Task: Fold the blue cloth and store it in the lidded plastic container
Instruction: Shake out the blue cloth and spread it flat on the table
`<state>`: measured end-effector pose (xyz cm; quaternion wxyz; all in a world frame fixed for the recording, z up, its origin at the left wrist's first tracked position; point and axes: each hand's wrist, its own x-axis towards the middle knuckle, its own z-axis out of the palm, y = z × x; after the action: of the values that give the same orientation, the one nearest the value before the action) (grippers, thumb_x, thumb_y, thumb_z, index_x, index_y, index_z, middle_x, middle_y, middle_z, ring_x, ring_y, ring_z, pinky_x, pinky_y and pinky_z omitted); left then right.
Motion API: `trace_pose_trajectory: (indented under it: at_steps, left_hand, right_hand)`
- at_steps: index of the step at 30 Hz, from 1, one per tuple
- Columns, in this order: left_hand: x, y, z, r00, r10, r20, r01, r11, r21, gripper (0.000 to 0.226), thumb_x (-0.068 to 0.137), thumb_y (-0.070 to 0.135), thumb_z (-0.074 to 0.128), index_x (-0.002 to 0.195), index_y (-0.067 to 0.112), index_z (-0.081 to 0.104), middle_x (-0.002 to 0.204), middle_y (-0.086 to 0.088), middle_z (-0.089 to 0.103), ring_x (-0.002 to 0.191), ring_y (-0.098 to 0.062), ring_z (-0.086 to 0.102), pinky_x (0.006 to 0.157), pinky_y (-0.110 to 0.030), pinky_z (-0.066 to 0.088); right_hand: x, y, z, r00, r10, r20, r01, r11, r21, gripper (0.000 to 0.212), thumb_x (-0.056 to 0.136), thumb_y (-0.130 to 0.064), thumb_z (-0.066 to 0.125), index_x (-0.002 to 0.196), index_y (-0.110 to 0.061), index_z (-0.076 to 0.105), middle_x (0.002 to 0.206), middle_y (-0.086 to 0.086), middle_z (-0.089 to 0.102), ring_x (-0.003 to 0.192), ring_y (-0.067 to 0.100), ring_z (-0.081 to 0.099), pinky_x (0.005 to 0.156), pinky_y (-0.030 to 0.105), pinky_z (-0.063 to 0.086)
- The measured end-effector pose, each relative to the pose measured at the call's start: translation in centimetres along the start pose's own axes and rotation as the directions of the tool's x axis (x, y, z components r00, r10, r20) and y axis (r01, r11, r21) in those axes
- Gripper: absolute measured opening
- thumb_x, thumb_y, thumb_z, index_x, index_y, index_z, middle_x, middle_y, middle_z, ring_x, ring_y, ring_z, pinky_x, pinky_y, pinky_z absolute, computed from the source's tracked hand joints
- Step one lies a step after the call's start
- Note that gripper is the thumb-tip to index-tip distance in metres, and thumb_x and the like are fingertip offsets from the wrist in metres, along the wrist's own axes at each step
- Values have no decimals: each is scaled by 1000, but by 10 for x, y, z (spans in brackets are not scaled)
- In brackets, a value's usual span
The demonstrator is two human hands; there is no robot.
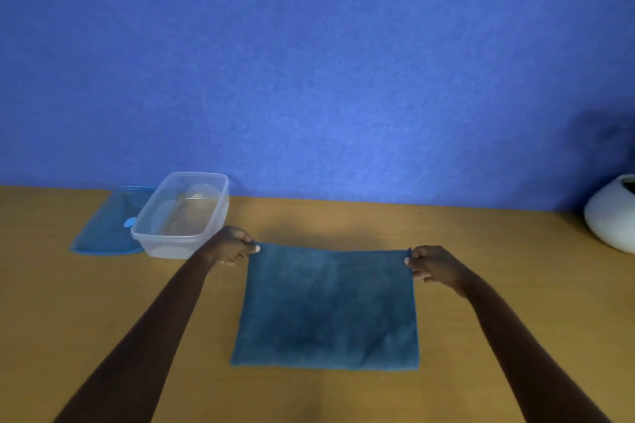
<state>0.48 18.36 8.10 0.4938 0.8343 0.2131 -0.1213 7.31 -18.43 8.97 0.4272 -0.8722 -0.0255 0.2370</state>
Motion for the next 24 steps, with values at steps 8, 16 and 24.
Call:
trace_pose_trajectory:
  at_steps: [8,16,24]
  left_hand:
    - [40,-42,33,962,-75,-261,21,978,-207,27,88,16,58,63,13,50,81,-15,54,73,-26,54,62,-33,44]
    - [48,-49,50,917,-80,-390,32,991,-128,25,90,15,54,99,-7,59,108,-25,63,102,-39,58,79,-42,46]
    - [59,-55,61,894,1,-448,-34,997,-66,23,91,13,53,103,-6,59,109,-22,64,101,-35,58,72,-29,33]
  right_hand:
    - [40,14,50,952,36,-304,-32,999,19,11,91,-18,52,87,-8,56,91,15,58,81,27,55,78,42,49]
    - [55,20,73,896,71,-439,-44,997,70,23,94,-14,46,105,4,57,103,25,63,80,28,51,67,30,35]
    - [65,30,86,870,165,-465,-160,986,50,25,93,-15,47,113,-2,53,115,24,62,104,39,57,79,38,44]
